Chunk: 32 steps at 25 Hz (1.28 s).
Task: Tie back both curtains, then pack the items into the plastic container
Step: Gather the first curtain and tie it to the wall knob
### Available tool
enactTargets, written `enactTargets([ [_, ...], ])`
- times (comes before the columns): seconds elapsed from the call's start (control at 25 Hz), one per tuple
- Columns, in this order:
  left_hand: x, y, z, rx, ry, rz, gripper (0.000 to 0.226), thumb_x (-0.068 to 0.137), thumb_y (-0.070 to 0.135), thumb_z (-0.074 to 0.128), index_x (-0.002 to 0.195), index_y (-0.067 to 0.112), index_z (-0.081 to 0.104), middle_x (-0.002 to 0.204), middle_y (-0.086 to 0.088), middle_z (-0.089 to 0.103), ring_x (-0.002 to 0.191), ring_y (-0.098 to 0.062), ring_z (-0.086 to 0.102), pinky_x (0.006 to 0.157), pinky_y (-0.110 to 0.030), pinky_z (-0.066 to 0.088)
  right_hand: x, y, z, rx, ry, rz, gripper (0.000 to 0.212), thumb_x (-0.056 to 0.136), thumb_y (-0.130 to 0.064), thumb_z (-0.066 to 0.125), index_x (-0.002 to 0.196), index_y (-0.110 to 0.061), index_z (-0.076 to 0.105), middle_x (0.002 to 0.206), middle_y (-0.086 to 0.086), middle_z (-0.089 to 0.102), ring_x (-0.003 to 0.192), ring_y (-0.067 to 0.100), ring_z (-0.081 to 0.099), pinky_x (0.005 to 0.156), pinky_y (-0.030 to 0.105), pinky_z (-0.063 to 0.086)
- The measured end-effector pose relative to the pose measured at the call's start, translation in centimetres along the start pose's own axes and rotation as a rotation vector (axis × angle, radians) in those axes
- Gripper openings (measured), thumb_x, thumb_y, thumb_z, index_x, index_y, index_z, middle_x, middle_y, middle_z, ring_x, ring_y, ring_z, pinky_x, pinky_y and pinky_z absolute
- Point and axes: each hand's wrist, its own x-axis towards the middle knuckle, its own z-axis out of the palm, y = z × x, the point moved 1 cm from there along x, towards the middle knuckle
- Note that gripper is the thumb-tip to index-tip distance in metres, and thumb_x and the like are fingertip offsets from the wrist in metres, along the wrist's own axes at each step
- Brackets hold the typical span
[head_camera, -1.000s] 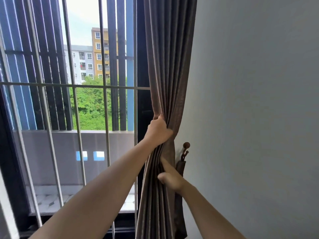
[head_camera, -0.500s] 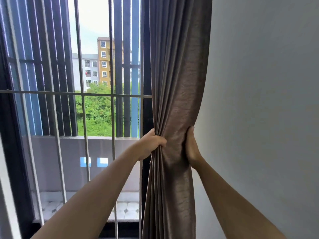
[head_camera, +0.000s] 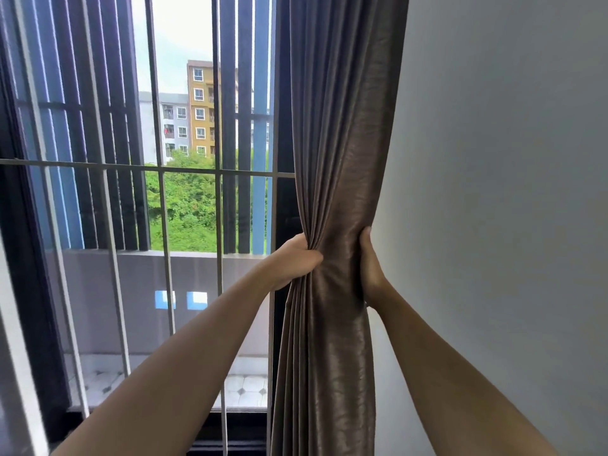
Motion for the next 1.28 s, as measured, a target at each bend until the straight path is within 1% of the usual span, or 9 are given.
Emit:
enactTargets([
  [0.24, -0.5, 0.9, 0.3, -0.012, -0.126, -0.005, 0.028, 0.084, -0.014, 0.040, 0.091, 0.009, 0.056, 0.084, -0.005, 0.058, 0.083, -0.019, 0.060, 0.073, -0.030, 0.050, -0.2, -0.2, -1.0, 0.040, -0.060, 0.002, 0.058, 0.092, -0.066, 0.020, 0.120, -0.032, 0.058, 0.122, -0.003, 0.064, 0.110, 0.015, 0.064, 0.102, 0.038, 0.046],
  [0.4, 0.1, 0.5, 0.0, 0.053, -0.096, -0.009, 0.028, 0.084, -0.009, 0.044, 0.107, 0.004, 0.054, 0.094, -0.009, 0.058, 0.099, -0.028, 0.058, 0.092, -0.041, 0.047, -0.4, -0.7, -1.1, -0.003, -0.067, 0.035, 0.056, 0.091, -0.067, 0.021, 0.121, -0.034, 0.054, 0.124, -0.006, 0.060, 0.112, 0.014, 0.060, 0.102, 0.037, 0.046],
  [0.6, -0.3, 0.7, -0.3, 0.047, -0.111, -0.033, 0.027, 0.082, -0.010, 0.044, 0.084, 0.014, 0.053, 0.086, -0.007, 0.056, 0.094, -0.027, 0.055, 0.089, -0.041, 0.043, -1.2, -1.3, -0.6, -0.042, -0.112, 0.061, 0.053, 0.093, -0.064, 0.018, 0.115, -0.034, 0.055, 0.114, -0.008, 0.063, 0.104, 0.010, 0.063, 0.087, 0.026, 0.052],
  [0.68, -0.3, 0.6, -0.4, 0.051, -0.095, -0.038, 0.026, 0.082, -0.009, 0.044, 0.084, 0.015, 0.053, 0.087, -0.007, 0.055, 0.094, -0.026, 0.055, 0.088, -0.040, 0.043, -1.5, -1.5, -0.2, -0.054, -0.092, 0.056, 0.055, 0.092, -0.065, 0.016, 0.118, -0.035, 0.053, 0.116, -0.010, 0.061, 0.108, 0.011, 0.061, 0.094, 0.031, 0.049],
  [0.8, -0.1, 0.3, -0.5, 0.052, -0.053, -0.043, 0.024, 0.084, -0.005, 0.046, 0.102, 0.007, 0.055, 0.099, -0.012, 0.058, 0.100, -0.028, 0.057, 0.092, -0.040, 0.047, -1.3, -1.1, 0.1, -0.139, -0.039, 0.065, 0.070, 0.089, -0.068, 0.009, 0.142, -0.030, 0.034, 0.132, -0.012, 0.046, 0.126, 0.013, 0.046, 0.112, 0.039, 0.032],
  [0.92, 0.3, -0.2, 0.1, 0.068, 0.041, -0.017, 0.027, 0.084, 0.001, 0.046, 0.108, 0.007, 0.056, 0.104, -0.012, 0.062, 0.099, -0.026, 0.060, 0.092, -0.042, 0.051, -1.5, -0.4, 1.0, -0.124, 0.060, 0.042, 0.077, 0.088, -0.069, 0.006, 0.145, -0.025, 0.032, 0.143, -0.002, 0.044, 0.129, 0.017, 0.045, 0.116, 0.041, 0.027],
  [1.04, 0.5, -0.4, 0.7, 0.393, 0.215, -0.020, 0.032, 0.083, 0.014, 0.047, 0.114, 0.006, 0.048, 0.109, -0.012, 0.057, 0.101, -0.030, 0.056, 0.090, -0.043, 0.050, -2.3, 0.0, 1.9, -0.068, 0.140, 0.051, 0.077, 0.089, -0.066, 0.002, 0.140, -0.022, 0.039, 0.131, 0.002, 0.053, 0.120, 0.018, 0.050, 0.112, 0.033, 0.030],
  [1.12, 0.3, 0.0, 0.7, 0.644, 0.279, -0.033, 0.023, 0.089, 0.023, 0.049, 0.102, 0.006, 0.044, 0.101, -0.010, 0.052, 0.094, -0.028, 0.051, 0.081, -0.037, 0.047, -3.2, -0.3, 2.1, -0.048, 0.062, 0.081, 0.071, 0.093, -0.058, -0.001, 0.139, -0.022, 0.039, 0.118, 0.001, 0.054, 0.108, 0.015, 0.050, 0.103, 0.030, 0.033],
  [1.28, 0.4, 1.3, 0.2, 0.879, 0.279, -0.098, 0.023, 0.090, 0.032, 0.048, 0.088, 0.009, 0.045, 0.091, -0.010, 0.048, 0.099, -0.032, 0.053, 0.073, -0.034, 0.041, -4.3, -1.1, 1.9, -0.174, 0.008, 0.139, 0.070, 0.094, -0.055, -0.003, 0.144, -0.020, 0.031, 0.129, -0.001, 0.046, 0.126, 0.022, 0.044, 0.108, 0.034, 0.030],
])
